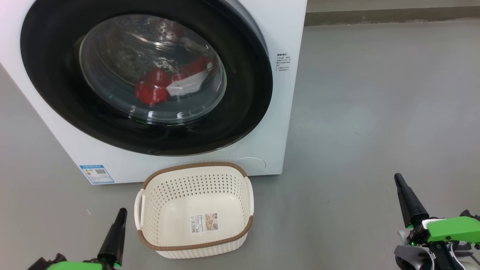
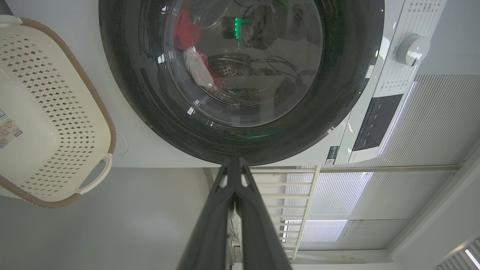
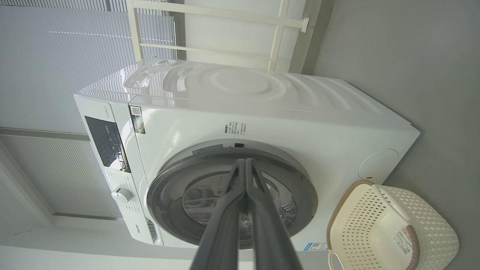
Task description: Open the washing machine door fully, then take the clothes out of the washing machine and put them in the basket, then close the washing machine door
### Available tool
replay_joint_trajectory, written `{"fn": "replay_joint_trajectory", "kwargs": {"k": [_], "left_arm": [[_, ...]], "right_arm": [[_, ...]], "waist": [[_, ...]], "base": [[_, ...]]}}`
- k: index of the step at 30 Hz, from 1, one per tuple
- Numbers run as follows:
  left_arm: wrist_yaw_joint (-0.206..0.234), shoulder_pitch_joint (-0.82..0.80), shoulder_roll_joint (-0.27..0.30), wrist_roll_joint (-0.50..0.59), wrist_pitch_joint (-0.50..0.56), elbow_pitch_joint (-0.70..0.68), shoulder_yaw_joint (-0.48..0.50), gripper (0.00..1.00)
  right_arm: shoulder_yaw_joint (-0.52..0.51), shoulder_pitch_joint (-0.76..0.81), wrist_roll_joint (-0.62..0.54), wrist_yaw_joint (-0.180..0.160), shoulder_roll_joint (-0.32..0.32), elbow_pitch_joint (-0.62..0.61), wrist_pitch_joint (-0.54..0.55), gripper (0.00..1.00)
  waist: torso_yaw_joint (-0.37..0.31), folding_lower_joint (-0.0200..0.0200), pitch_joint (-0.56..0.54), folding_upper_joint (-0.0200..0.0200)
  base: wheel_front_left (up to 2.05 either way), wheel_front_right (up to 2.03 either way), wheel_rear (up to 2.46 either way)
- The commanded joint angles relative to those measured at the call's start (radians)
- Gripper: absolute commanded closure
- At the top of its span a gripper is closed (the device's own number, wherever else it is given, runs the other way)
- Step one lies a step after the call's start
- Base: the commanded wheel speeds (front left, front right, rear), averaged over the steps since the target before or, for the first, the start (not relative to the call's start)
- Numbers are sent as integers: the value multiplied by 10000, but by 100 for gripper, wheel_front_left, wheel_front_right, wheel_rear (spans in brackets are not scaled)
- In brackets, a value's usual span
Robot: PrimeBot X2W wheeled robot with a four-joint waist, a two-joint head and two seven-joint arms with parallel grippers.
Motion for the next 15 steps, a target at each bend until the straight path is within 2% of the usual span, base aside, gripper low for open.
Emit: {"fn": "replay_joint_trajectory", "kwargs": {"k": [1,14,15], "left_arm": [[-132,-434,147,68,30,-203,390,100],[-129,-434,126,92,52,-203,418,100],[0,-1,-15,2,2,0,30,0]], "right_arm": [[173,-433,-147,6,-124,-252,52,100],[144,-434,-172,6,-102,-248,76,100],[-22,-1,-10,0,17,4,44,0]], "waist": [[0,-1,0,0],[0,-1,0,0],[0,0,0,0]], "base": [[0,0,0],[0,0,0],[0,0,0]]}}
